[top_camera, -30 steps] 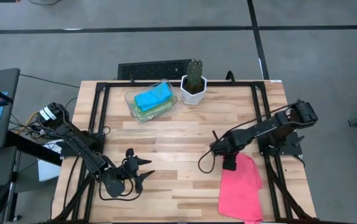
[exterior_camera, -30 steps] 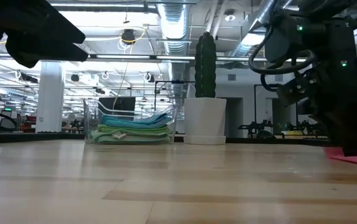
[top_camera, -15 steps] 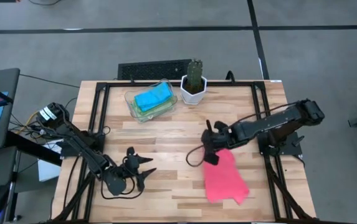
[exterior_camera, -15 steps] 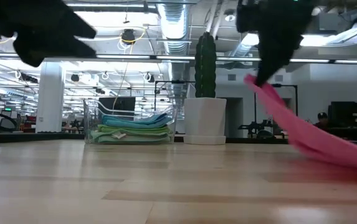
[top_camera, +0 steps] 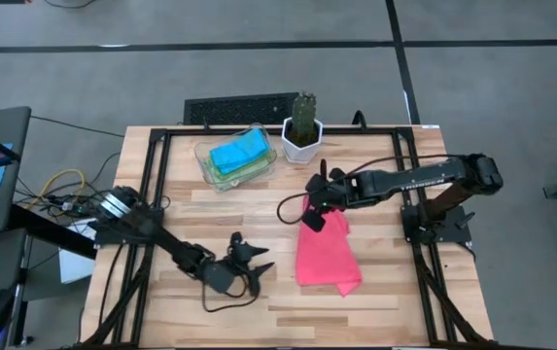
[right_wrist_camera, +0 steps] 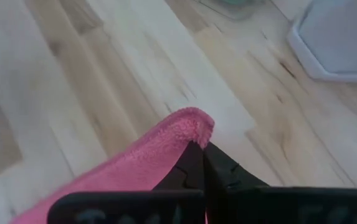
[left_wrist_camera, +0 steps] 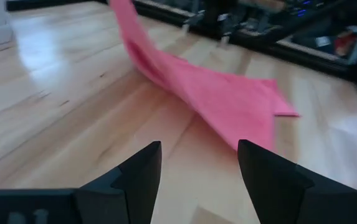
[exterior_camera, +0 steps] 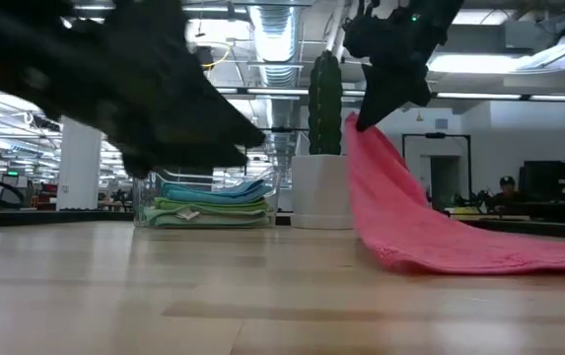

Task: Fold microfiber towels
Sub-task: Fold the pink microfiber towel

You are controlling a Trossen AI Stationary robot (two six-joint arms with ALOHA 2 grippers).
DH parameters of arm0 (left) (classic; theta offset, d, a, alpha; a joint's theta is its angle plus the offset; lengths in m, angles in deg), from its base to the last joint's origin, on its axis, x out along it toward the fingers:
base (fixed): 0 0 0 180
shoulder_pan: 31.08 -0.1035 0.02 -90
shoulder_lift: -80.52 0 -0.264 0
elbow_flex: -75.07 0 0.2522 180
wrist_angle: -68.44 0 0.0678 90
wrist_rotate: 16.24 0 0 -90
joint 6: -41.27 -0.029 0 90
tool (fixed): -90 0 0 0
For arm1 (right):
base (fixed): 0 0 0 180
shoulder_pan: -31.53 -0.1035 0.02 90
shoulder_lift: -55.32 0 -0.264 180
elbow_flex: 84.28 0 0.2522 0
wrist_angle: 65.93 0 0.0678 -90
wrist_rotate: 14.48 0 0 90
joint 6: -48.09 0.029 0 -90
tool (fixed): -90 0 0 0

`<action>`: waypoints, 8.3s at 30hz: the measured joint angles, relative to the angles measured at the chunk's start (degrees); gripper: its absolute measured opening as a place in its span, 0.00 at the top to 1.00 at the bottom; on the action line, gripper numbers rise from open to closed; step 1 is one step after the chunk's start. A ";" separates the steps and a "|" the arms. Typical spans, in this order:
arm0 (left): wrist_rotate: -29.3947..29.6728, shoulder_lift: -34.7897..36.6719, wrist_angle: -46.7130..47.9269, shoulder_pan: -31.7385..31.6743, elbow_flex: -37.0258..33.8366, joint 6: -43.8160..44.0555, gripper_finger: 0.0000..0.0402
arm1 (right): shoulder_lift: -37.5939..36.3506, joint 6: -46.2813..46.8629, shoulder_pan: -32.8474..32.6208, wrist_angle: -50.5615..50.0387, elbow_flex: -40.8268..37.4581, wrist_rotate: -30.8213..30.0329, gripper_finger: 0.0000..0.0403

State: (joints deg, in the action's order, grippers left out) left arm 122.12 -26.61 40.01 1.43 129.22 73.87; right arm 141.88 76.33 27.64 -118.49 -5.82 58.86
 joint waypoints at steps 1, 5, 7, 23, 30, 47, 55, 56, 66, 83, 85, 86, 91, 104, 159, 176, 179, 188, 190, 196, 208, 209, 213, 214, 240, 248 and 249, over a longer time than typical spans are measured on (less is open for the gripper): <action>-0.05 -1.36 0.19 -0.89 0.94 0.00 0.49 | 0.00 -0.13 0.04 0.79 0.00 0.29 0.98; -6.26 -6.24 0.36 -4.02 7.22 -1.58 0.49 | 0.00 -1.53 0.18 1.11 0.02 1.38 0.98; -9.18 -8.58 1.84 -4.87 10.87 -2.12 0.49 | 0.00 -1.75 0.18 1.01 0.02 1.44 0.98; -16.39 -19.81 9.48 -6.41 23.16 4.21 0.49 | -0.70 -6.89 0.18 1.59 0.04 1.27 0.98; -18.88 -19.78 10.37 -6.56 23.76 3.50 0.59 | -0.70 -7.75 0.23 1.97 0.04 1.14 0.98; -23.56 -8.60 23.61 -4.77 23.75 -3.95 1.00 | -12.37 -3.44 -3.60 -7.55 2.73 -2.96 0.98; -12.58 18.45 59.41 2.00 23.75 -0.20 1.00 | -16.40 6.79 -12.36 -12.84 2.75 -6.75 0.98; -12.80 21.65 62.29 2.65 23.75 1.81 1.00 | -16.52 8.15 -14.03 -12.72 2.75 -6.69 0.98; -16.63 39.44 68.75 12.88 23.75 17.64 1.00 | -13.95 21.49 -33.74 -2.65 2.69 -7.71 0.98; -11.28 31.99 98.11 6.92 23.65 22.50 1.00 | -9.67 23.64 -24.78 -2.61 -5.82 -13.47 0.98; -9.77 30.27 98.06 5.12 23.01 19.84 1.00 | -8.02 22.04 -22.10 -2.76 -6.98 -12.01 0.98; -9.33 29.30 98.11 4.10 22.58 18.39 1.00 | -7.14 21.18 -20.68 -2.70 -7.13 -11.62 0.98; -8.35 24.88 97.18 -0.25 19.25 11.37 1.00 | -2.80 16.36 -16.14 -3.02 -7.68 -11.71 0.98; -0.05 25.60 96.51 -10.19 14.97 0.39 1.00 | -0.11 8.43 -9.73 -5.49 -7.46 -16.68 0.98; -15.10 28.22 79.28 -0.50 7.12 6.88 1.00 | -4.28 15.67 -20.73 19.57 -20.61 -10.23 0.99; -18.32 21.10 70.03 2.99 7.18 8.40 1.00 | 8.73 22.73 -29.86 32.56 -20.61 -10.51 0.99; -19.01 19.71 68.26 3.69 7.18 8.55 1.00 | 9.38 22.87 -30.79 32.43 -20.61 -10.69 0.99; -21.00 18.21 66.00 4.26 7.18 9.06 1.00 | 9.38 22.50 -31.51 32.39 -20.52 -12.57 0.99; -21.20 18.21 65.33 4.28 7.18 8.95 1.00 | 9.38 22.50 -31.75 32.23 -20.46 -12.82 0.99; -23.16 18.21 64.07 4.34 7.23 8.45 1.00 | 9.35 22.39 -32.87 31.51 -20.46 -13.48 0.98; -27.85 18.21 60.40 4.67 7.23 0.77 1.00 | 9.33 19.81 -33.33 31.12 -20.46 -11.72 0.88; -28.34 18.21 59.98 4.75 7.25 -0.16 0.99 | 9.33 19.67 -33.40 31.12 -20.46 -11.72 0.88; -29.80 18.21 59.12 5.06 7.25 -1.76 0.91 | 9.33 17.82 -34.36 31.12 -20.46 -11.42 0.87; -30.27 18.21 59.08 5.14 7.25 -2.01 0.88 | 9.33 17.35 -34.80 31.13 -20.46 -11.18 0.87; -30.81 17.18 60.89 5.70 7.23 -2.99 0.55 | 9.28 14.63 -39.64 36.39 -20.41 -8.35 0.49; -30.18 14.64 60.99 6.19 7.21 -2.67 0.55 | 9.27 12.27 -39.16 37.86 -20.37 -8.57 0.52; -30.18 14.22 60.93 6.16 7.21 -2.53 0.55 | 9.27 12.07 -39.11 37.64 -20.37 -8.59 0.53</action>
State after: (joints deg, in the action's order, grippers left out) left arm 91.93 -12.39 100.94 7.59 136.43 71.34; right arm 151.15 88.40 -11.48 -80.84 -26.19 50.27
